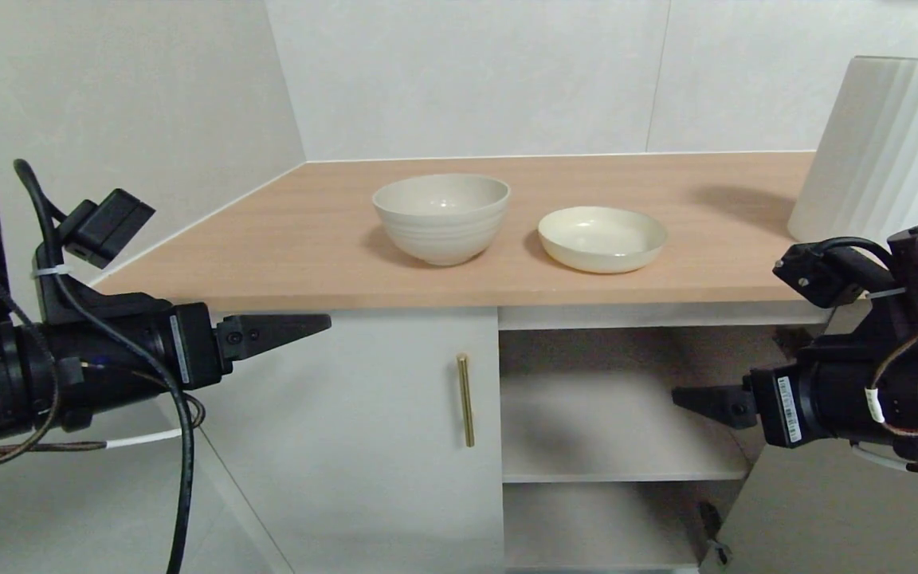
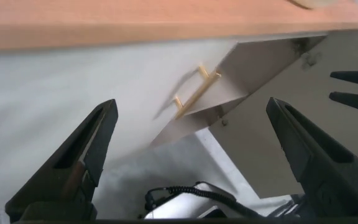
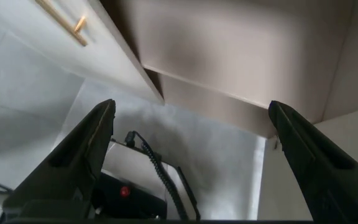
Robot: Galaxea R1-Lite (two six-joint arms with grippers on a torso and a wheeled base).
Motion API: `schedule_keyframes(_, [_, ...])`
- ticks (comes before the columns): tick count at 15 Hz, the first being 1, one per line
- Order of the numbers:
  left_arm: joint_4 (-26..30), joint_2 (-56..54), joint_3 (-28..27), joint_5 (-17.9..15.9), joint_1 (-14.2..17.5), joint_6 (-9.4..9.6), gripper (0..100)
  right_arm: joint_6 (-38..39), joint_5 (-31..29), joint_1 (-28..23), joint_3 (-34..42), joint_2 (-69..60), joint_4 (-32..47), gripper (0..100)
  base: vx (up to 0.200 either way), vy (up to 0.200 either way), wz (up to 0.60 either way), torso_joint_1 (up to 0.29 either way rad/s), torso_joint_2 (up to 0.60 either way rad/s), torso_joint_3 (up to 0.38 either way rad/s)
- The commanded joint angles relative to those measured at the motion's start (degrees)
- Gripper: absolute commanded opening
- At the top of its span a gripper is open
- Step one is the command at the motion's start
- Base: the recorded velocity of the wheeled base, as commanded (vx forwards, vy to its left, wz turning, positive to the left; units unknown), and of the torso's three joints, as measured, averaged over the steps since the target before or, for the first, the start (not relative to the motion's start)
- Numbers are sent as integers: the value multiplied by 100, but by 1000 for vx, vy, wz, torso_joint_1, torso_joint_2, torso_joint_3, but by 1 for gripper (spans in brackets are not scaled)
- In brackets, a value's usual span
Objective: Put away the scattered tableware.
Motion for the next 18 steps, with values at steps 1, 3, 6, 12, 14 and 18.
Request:
schedule_keyframes(1, [-8, 18, 0, -3, -4, -1, 100, 1, 6, 6, 0, 37, 6, 100, 0, 0, 0, 188, -569, -300])
schedule_keyframes(3, [-8, 35, 0, -12, -4, -1, 100, 1, 6, 6, 0, 37, 6, 100, 0, 0, 0, 164, -518, -290])
schedule_keyframes(6, [-8, 62, 0, -3, -4, -1, 100, 1, 6, 6, 0, 98, 6, 100, 0, 0, 0, 181, -481, -291])
schedule_keyframes(12, [-8, 71, 0, -3, -4, -1, 100, 1, 6, 6, 0, 142, 6, 100, 0, 0, 0, 197, -487, -282])
schedule_keyframes(14, [-25, 97, -9, -29, -4, -1, 100, -8, 6, 6, -35, 204, -11, 100, 0, 0, 0, 215, -496, -278])
schedule_keyframes(18, [36, 246, -685, -29, -4, -36, 100, -298, -12, -90, -114, 696, -1031, 100, 0, 0, 0, 73, -167, -88])
